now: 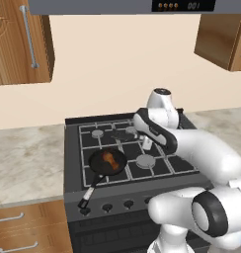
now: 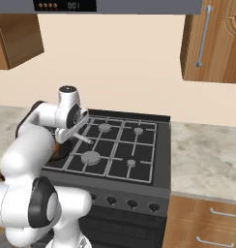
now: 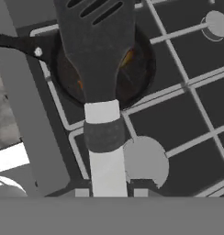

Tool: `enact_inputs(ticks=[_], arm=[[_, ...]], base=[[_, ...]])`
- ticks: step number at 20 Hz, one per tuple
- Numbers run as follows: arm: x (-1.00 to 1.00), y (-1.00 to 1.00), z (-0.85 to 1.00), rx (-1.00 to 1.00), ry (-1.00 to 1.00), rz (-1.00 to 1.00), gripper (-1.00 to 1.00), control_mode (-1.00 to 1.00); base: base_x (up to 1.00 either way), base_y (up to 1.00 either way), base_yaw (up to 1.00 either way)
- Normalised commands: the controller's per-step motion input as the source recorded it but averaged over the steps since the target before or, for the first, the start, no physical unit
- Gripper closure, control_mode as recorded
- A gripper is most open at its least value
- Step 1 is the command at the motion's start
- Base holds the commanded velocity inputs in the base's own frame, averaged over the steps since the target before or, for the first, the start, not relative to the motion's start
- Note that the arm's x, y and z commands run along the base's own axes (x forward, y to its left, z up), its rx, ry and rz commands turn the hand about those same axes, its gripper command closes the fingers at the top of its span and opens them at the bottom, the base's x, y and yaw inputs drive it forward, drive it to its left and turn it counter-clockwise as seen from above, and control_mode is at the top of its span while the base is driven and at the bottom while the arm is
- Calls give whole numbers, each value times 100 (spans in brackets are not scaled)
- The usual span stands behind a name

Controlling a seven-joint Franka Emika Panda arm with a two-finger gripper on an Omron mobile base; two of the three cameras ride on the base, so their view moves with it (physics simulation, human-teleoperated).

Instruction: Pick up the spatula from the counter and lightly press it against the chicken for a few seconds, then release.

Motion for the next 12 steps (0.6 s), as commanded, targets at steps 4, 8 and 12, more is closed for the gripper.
enact_inputs(ticks=[4, 8, 12], arm=[[-29, -17, 5, 16, 3, -40, 100, -100], [-29, -16, 5, 18, 2, -45, 100, -100], [-18, -14, 22, 26, 19, -47, 100, -100]], base=[[0, 0, 0], [0, 0, 0], [0, 0, 0]])
